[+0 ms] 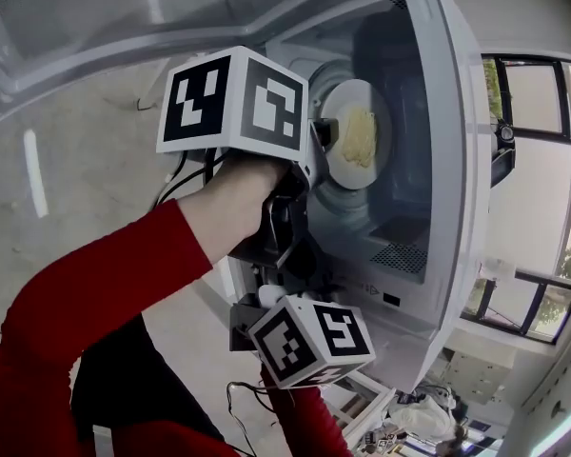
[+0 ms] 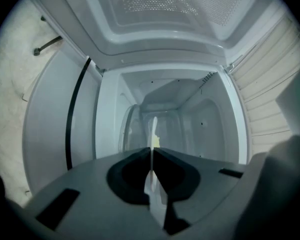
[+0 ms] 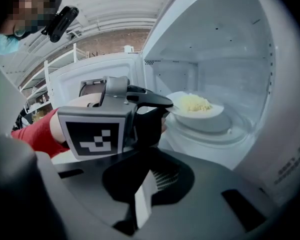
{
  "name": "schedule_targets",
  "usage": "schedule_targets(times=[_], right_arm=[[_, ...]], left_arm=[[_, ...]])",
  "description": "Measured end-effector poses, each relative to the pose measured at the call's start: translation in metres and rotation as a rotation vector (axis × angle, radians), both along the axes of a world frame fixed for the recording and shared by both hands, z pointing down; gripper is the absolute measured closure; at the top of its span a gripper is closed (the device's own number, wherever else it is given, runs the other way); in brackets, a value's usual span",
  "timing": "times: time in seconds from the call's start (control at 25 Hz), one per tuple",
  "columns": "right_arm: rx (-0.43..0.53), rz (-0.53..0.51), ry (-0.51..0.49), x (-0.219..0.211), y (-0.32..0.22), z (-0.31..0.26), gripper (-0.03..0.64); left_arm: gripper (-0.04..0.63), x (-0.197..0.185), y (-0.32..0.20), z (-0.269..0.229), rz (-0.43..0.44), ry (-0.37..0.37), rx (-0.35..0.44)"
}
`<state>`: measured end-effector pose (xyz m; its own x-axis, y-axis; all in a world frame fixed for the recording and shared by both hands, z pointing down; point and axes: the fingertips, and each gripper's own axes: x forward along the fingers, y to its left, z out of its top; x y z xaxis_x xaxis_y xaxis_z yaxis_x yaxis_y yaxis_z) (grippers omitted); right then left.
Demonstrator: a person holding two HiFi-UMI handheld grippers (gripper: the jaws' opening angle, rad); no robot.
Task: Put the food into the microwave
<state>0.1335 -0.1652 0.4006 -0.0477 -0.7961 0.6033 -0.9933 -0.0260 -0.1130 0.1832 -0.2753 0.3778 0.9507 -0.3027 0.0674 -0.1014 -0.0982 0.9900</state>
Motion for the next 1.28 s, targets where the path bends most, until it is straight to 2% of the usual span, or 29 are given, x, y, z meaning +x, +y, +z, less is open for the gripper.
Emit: schedule_targets(times=[0.24,0.8,1.16,1.28], right_arm=[[-0.044,0.013,-0.015,0.01,-0.017,0.0,0.603],[-0.076,0.007,0.003,0.005,-0.037,0.002,0.603],[-0.111,-0.003,-0.002,0.005,-0.046,0.004,0.603],[-0.124,0.001,-0.005,0.008,-0.047,0.006,0.603]], left_arm=[[0.572,0.01,-0.017,-0.001,0.014,-0.044,0.023],[0.571,0.029,-0.033,0.0,0.154,-0.212,0.103],[0.572,0.038,-0.043,0.0,0.197,-0.314,0.193],[0.572,0.04,-0.048,-0.001,0.182,-0.356,0.254]])
